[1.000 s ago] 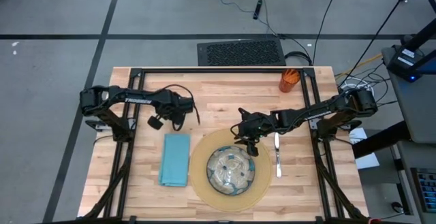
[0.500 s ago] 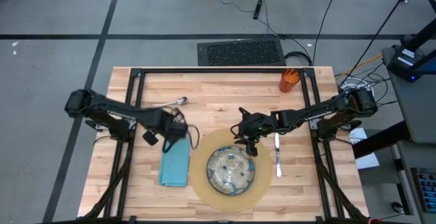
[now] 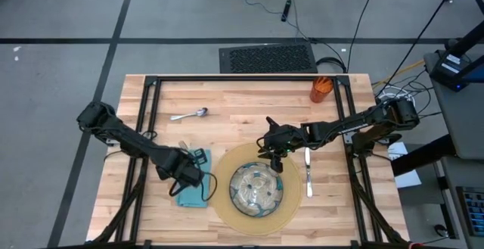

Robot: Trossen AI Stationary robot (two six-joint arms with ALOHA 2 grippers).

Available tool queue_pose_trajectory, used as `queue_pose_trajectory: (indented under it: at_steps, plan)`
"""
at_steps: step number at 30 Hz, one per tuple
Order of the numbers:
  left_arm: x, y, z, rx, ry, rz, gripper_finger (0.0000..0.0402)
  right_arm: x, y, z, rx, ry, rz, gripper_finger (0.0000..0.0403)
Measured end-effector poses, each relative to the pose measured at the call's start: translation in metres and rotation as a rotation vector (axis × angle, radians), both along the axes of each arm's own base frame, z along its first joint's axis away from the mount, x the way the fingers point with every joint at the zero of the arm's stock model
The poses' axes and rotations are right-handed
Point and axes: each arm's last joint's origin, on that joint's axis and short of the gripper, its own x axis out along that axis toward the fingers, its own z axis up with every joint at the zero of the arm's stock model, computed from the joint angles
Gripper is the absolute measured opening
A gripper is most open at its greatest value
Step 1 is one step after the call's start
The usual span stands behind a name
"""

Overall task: Set table place
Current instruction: Put the silver fork on the blue napkin on the table

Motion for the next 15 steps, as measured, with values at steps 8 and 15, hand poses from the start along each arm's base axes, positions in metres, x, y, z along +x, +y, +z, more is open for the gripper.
queue_pose_trajectory:
  at_steps: [8,15]
  plan:
    - [-0.001,-0.014,-0.001,-0.009,-0.008,-0.213,0.0000,0.001,-0.001,0.001,0.001,-0.017,-0.090,0.0084]
    - [0.000,-0.021,-0.001,-0.057,-0.007,-0.329,0.0000,0.001,0.001,0.002,0.006,-0.024,-0.177,0.0084]
